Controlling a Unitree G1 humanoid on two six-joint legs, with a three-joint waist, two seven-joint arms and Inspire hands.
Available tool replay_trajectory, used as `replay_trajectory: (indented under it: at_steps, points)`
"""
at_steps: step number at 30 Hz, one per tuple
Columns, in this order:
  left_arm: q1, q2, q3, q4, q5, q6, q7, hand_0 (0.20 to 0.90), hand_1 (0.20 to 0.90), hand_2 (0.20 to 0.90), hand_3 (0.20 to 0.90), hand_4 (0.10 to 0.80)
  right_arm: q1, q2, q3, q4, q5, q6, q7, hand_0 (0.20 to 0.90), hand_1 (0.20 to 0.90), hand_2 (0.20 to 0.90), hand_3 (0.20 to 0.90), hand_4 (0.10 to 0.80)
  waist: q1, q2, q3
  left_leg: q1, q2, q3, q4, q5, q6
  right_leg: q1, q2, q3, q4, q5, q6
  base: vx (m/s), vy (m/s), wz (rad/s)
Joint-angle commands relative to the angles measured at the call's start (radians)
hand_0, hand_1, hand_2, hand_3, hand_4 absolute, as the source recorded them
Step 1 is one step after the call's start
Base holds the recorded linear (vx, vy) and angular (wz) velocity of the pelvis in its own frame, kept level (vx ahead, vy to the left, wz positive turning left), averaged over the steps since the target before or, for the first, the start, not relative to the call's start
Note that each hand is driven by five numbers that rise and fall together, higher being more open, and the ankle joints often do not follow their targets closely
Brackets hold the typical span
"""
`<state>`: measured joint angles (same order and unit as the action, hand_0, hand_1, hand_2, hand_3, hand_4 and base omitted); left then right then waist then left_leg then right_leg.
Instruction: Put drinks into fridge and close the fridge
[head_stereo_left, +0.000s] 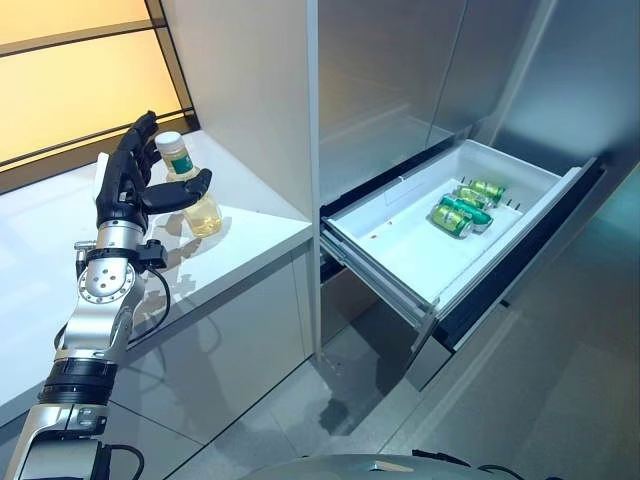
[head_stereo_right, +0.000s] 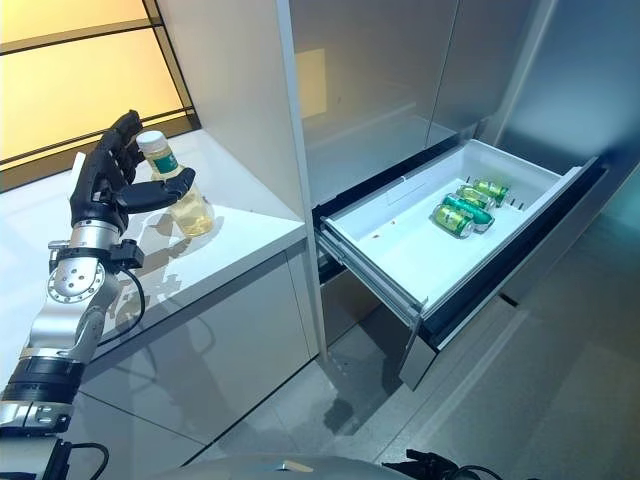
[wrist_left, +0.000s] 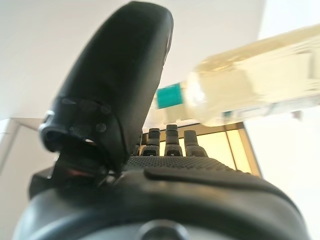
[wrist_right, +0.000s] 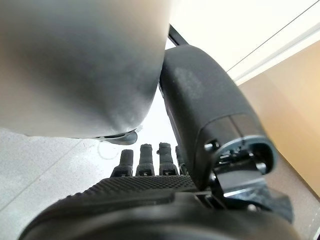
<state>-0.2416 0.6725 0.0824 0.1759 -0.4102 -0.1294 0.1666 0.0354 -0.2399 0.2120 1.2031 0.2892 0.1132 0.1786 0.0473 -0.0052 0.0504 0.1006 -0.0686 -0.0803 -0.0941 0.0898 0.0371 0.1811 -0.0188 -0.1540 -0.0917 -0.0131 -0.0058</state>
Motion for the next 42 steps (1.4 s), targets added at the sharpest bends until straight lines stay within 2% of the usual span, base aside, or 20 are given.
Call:
replay_trajectory:
  at_steps: [1,13,23,24,25,26,27,29,31,32,33,35,40,42]
  points:
    - [-0.117,0.017,0.055,-0.005,-0.002,-0.089,0.022,0.9,0.9,0.9,0.9,0.8,-0.004,0.006,0.033,-0.012,-0.031,0.019,0.004,0.9,0.9,0.9,0.9,0.8,-0.005,0.009,-0.021,0.061,0.02,0.055,0.007,-0.128,-0.007,-0.026,-0.032,0.032,0.053,-0.008,0.055,0.001,0.012,-0.07]
    - [-0.148,0.0,0.046,0.087,-0.026,-0.109,0.051,0.9,0.9,0.9,0.9,0.8,-0.004,0.005,0.03,-0.016,-0.036,0.026,0.0,0.9,0.9,0.9,0.9,0.8,-0.024,0.007,-0.018,0.069,0.018,0.074,0.007,-0.133,-0.003,-0.026,-0.031,0.053,0.051,-0.002,0.059,0.003,0.005,-0.03]
    - [-0.175,-0.022,0.055,0.099,-0.113,-0.154,0.05,0.9,0.9,0.9,0.9,0.8,0.002,0.007,0.03,-0.007,-0.047,0.018,0.002,0.9,0.9,0.9,0.9,0.8,-0.035,0.007,-0.018,0.071,0.017,0.079,0.007,-0.136,-0.002,-0.027,-0.029,0.063,0.052,-0.002,0.06,0.006,0.002,-0.05]
    - [-0.176,-0.027,0.057,0.094,-0.119,-0.155,0.049,0.855,0.855,0.855,0.848,0.748,0.002,0.007,0.031,-0.008,-0.049,0.019,0.002,0.9,0.9,0.9,0.9,0.8,-0.036,0.008,-0.018,0.071,0.017,0.079,0.007,-0.136,-0.002,-0.028,-0.029,0.064,0.052,-0.003,0.059,0.0,0.0,0.0]
    - [-0.178,-0.03,0.056,0.091,-0.12,-0.156,0.049,0.735,0.735,0.735,0.708,0.608,0.002,0.008,0.033,-0.008,-0.05,0.018,0.001,0.9,0.9,0.9,0.9,0.8,-0.037,0.008,-0.019,0.071,0.017,0.08,0.007,-0.136,-0.002,-0.028,-0.029,0.064,0.052,-0.003,0.059,0.0,0.0,0.0]
    - [-0.18,-0.033,0.055,0.088,-0.116,-0.156,0.052,0.665,0.665,0.665,0.625,0.525,0.002,0.008,0.035,-0.007,-0.049,0.018,0.0,0.9,0.9,0.9,0.9,0.8,-0.037,0.008,-0.019,0.07,0.017,0.08,0.007,-0.136,-0.002,-0.028,-0.029,0.065,0.053,-0.003,0.059,0.0,0.0,0.0]
    - [-0.182,-0.035,0.052,0.083,-0.109,-0.153,0.058,0.516,0.516,0.516,0.453,0.353,0.001,0.008,0.035,-0.006,-0.049,0.017,0.001,0.9,0.9,0.9,0.9,0.8,-0.037,0.008,-0.019,0.07,0.017,0.08,0.007,-0.136,-0.002,-0.028,-0.028,0.065,0.052,-0.004,0.058,0.0,0.0,0.0]
    - [-0.188,-0.036,0.046,0.081,-0.093,-0.147,0.065,0.338,0.338,0.338,0.244,0.144,-0.001,0.008,0.039,-0.005,-0.046,0.018,-0.001,0.9,0.9,0.9,0.9,0.8,-0.038,0.009,-0.019,0.071,0.017,0.079,0.007,-0.137,-0.002,-0.028,-0.027,0.066,0.054,-0.005,0.057,0.0,0.0,0.0]
    - [-0.195,-0.029,0.042,0.087,-0.064,-0.139,0.07,0.338,0.338,0.338,0.244,0.144,-0.003,0.008,0.037,0.0,-0.048,0.015,0.002,0.9,0.9,0.9,0.9,0.8,-0.038,0.009,-0.02,0.071,0.016,0.078,0.007,-0.137,-0.002,-0.028,-0.026,0.067,0.053,-0.005,0.057,0.0,0.0,0.0]
    - [-0.195,-0.025,0.037,0.09,-0.037,-0.136,0.076,0.352,0.352,0.352,0.26,0.16,-0.002,0.008,0.04,-0.002,-0.047,0.015,0.0,0.9,0.9,0.9,0.9,0.8,-0.039,0.01,-0.019,0.071,0.016,0.078,0.007,-0.137,-0.002,-0.028,-0.026,0.068,0.053,-0.005,0.057,0.0,0.0,0.0]
    - [-0.195,-0.02,0.035,0.091,-0.013,-0.134,0.081,0.399,0.399,0.399,0.315,0.215,-0.001,0.009,0.041,-0.005,-0.046,0.016,-0.002,0.9,0.9,0.9,0.9,0.8,-0.039,0.01,-0.019,0.071,0.016,0.077,0.007,-0.137,-0.002,-0.028,-0.025,0.069,0.053,-0.005,0.058,0.0,0.0,0.0]
    - [-0.195,-0.014,0.03,0.093,0.015,-0.13,0.085,0.408,0.408,0.408,0.326,0.226,-0.001,0.008,0.04,-0.005,-0.047,0.016,-0.002,0.9,0.9,0.9,0.9,0.8,-0.039,0.01,-0.019,0.071,0.016,0.077,0.007,-0.137,-0.002,-0.028,-0.024,0.071,0.053,-0.005,0.058,0.0,0.0,0.0]
    - [-0.191,0.019,0.012,0.108,0.078,-0.119,0.089,0.3,0.3,0.3,0.2,0.1,0.002,0.006,0.039,-0.002,-0.043,0.011,0.002,0.9,0.9,0.9,0.9,0.8,-0.039,0.012,-0.019,0.071,0.013,0.071,0.007,-0.138,-0.002,-0.028,-0.021,0.077,0.049,-0.003,0.058,0.005,-0.006,-0.02]
    - [-0.187,0.027,0.007,0.11,0.093,-0.121,0.088,0.3,0.3,0.3,0.2,0.1,0.004,0.006,0.038,-0.001,-0.042,0.009,0.002,0.9,0.9,0.9,0.9,0.8,-0.039,0.012,-0.02,0.071,0.012,0.069,0.007,-0.139,-0.002,-0.027,-0.021,0.079,0.047,-0.002,0.059,0.016,-0.019,-0.1]
